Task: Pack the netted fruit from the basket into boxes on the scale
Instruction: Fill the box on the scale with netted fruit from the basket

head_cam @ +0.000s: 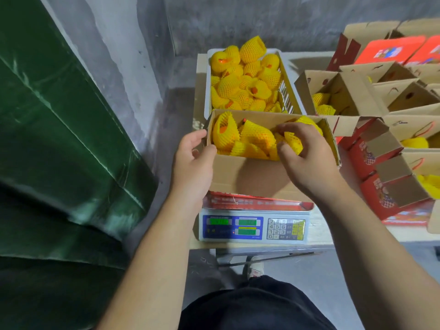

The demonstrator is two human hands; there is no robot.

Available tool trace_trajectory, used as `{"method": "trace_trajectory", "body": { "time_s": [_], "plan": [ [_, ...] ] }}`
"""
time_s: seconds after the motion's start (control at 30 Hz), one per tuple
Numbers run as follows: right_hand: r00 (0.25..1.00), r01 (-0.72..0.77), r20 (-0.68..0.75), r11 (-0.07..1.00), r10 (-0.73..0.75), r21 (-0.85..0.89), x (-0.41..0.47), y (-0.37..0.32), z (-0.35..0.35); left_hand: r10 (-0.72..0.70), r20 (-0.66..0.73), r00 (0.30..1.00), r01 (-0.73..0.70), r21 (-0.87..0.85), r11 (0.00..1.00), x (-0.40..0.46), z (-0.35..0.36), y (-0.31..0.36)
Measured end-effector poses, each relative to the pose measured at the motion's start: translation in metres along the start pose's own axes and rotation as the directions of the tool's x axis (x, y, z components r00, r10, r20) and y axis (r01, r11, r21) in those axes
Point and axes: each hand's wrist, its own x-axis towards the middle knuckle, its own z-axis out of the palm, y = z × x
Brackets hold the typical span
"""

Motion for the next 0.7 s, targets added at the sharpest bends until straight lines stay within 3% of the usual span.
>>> {"method": "trace_trajectory", "body": {
  "time_s": [0.07, 0.13, 0.2, 0.27, 0.37, 0.47, 0.57, 0.7],
  "plan": [
    [0.993, -0.111, -0.066, 0.984, 0.102, -0.137, 0.010, 0.017, -0.010, -0.029, 0.047, 0.998, 0.028, 0.023, 0.999, 0.012, 0.004, -0.004],
    [0.950, -0.311, -0.089, 0.918, 0.298, -0.246, 0.020, 0.035, -0.020, -0.090, 0.148, 0.985, 0.082, 0.059, 0.995, 0.021, 0.009, -0.005],
    [0.902, -0.426, -0.024, 0.882, 0.430, -0.200, 0.029, 0.047, -0.024, -0.117, 0.218, 0.969, 0.080, 0.171, 0.982, 0.033, 0.014, -0.005],
    [0.887, -0.448, 0.061, 0.886, 0.457, -0.121, 0.039, 0.055, -0.022, -0.115, 0.166, 0.979, 0.076, 0.225, 0.971, 0.047, 0.017, -0.007],
    [0.900, -0.393, 0.110, 0.894, 0.422, -0.217, 0.050, 0.066, -0.020, -0.175, 0.078, 0.981, 0.138, 0.350, 0.926, 0.065, 0.016, -0.008],
    [0.899, -0.417, 0.084, 0.898, 0.430, -0.139, 0.056, 0.086, -0.025, -0.248, 0.182, 0.952, 0.151, 0.423, 0.893, 0.073, 0.016, -0.020],
    [0.849, -0.517, 0.099, 0.855, 0.519, -0.050, 0.058, 0.102, -0.029, -0.282, 0.222, 0.933, 0.160, 0.445, 0.881, 0.079, 0.018, -0.025],
    [0.866, -0.479, 0.129, 0.875, 0.484, -0.066, 0.060, 0.104, -0.027, -0.388, 0.244, 0.889, 0.274, 0.395, 0.877, 0.085, 0.019, -0.024]
  ]
}}
